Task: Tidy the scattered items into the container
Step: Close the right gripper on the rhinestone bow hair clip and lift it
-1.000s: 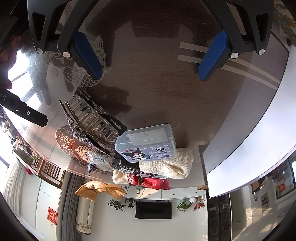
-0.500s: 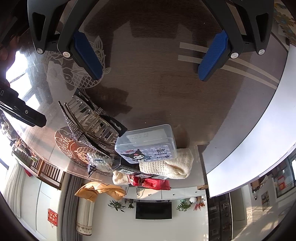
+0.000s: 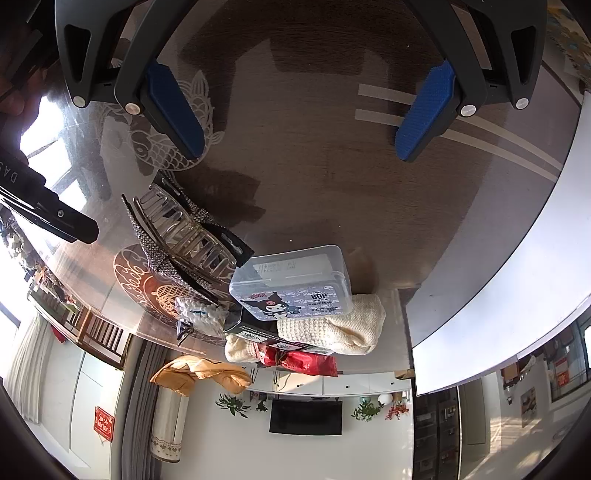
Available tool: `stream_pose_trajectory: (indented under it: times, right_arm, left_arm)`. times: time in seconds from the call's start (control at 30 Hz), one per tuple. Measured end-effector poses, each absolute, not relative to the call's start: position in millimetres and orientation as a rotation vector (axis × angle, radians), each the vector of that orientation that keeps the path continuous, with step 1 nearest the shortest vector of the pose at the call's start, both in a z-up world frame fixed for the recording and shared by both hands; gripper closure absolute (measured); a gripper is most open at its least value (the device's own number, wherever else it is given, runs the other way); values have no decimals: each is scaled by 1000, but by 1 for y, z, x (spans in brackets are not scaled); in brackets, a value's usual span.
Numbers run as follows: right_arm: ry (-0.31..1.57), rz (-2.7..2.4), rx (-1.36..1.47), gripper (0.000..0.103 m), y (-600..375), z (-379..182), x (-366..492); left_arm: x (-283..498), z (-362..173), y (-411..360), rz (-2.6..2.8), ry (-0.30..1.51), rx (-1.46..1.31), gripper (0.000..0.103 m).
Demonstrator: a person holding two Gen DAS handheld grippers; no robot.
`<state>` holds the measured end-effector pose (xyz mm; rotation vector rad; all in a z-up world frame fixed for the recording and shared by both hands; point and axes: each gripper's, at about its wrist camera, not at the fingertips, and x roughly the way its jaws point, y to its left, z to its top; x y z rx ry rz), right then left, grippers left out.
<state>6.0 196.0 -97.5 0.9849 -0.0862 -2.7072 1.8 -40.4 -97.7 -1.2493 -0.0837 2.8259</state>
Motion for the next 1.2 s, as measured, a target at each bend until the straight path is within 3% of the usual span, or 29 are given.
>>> stream_pose_trajectory:
  times: [1.2]
  right_arm:
    - [-92, -2698, 997, 28, 196, -99, 5]
  left_arm:
    - [0, -93, -51, 2760, -170, -1306, 0]
